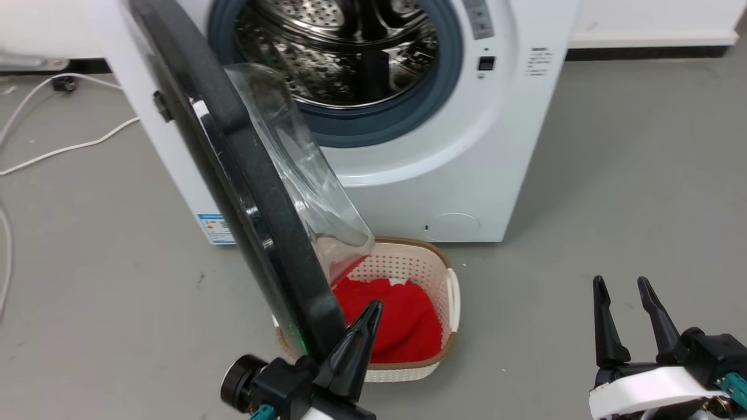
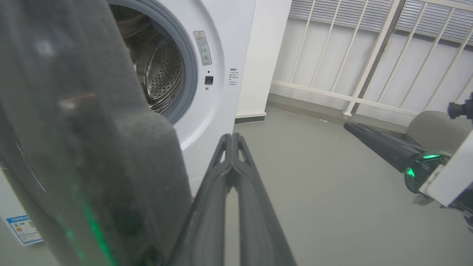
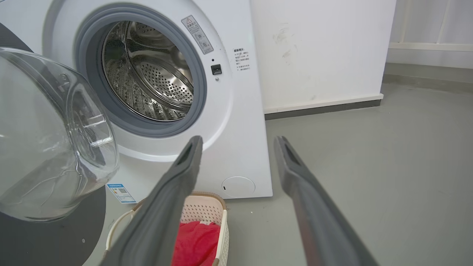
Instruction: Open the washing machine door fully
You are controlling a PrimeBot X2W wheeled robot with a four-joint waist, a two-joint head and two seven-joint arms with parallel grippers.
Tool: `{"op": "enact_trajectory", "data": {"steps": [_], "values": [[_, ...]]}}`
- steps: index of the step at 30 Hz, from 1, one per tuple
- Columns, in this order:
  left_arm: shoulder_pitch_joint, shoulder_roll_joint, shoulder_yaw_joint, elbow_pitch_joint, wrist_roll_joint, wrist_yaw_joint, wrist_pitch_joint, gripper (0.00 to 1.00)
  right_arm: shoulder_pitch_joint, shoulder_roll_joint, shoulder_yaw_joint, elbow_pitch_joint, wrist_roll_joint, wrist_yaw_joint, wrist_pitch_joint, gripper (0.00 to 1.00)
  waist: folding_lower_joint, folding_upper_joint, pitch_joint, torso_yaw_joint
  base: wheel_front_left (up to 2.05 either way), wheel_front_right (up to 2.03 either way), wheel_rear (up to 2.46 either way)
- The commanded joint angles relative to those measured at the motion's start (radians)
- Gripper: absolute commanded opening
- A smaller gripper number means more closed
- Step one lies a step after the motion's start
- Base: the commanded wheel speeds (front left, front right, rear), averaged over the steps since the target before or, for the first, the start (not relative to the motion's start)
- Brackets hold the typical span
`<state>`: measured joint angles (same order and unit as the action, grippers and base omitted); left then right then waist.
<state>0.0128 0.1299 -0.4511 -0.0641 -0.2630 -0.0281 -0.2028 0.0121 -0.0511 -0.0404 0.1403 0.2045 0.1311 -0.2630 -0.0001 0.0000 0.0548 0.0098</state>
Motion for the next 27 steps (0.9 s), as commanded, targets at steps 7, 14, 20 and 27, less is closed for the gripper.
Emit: {"op": "enact_trajectory", "data": {"steps": [7,14,20,27], "values": [[0.069,0.023,0.056,-0.061,0.001,0.076,-0.013,0.00,0.007,0.002,-0.005,0.012,-0.001,-0.001,0.008,1.00,0.0001,0.0000,-0.007,0.124,0.00,0.00,0.00],[0.145,0.044,0.113,-0.133,-0.001,0.146,-0.017,0.00,0.018,0.002,-0.008,0.011,-0.003,-0.001,0.023,1.00,0.0001,0.0000,-0.019,0.256,0.00,0.00,0.00],[0.165,0.080,0.232,-0.108,-0.037,0.196,-0.028,0.00,0.004,0.002,0.008,0.008,0.001,-0.001,0.031,1.00,0.0001,0.0000,-0.019,0.288,0.00,0.00,0.00],[0.121,0.145,0.400,-0.027,-0.100,0.205,-0.050,0.00,0.007,0.002,0.025,-0.001,0.009,-0.001,0.028,1.00,0.0001,0.0000,-0.021,0.267,0.00,0.00,0.00]]}}
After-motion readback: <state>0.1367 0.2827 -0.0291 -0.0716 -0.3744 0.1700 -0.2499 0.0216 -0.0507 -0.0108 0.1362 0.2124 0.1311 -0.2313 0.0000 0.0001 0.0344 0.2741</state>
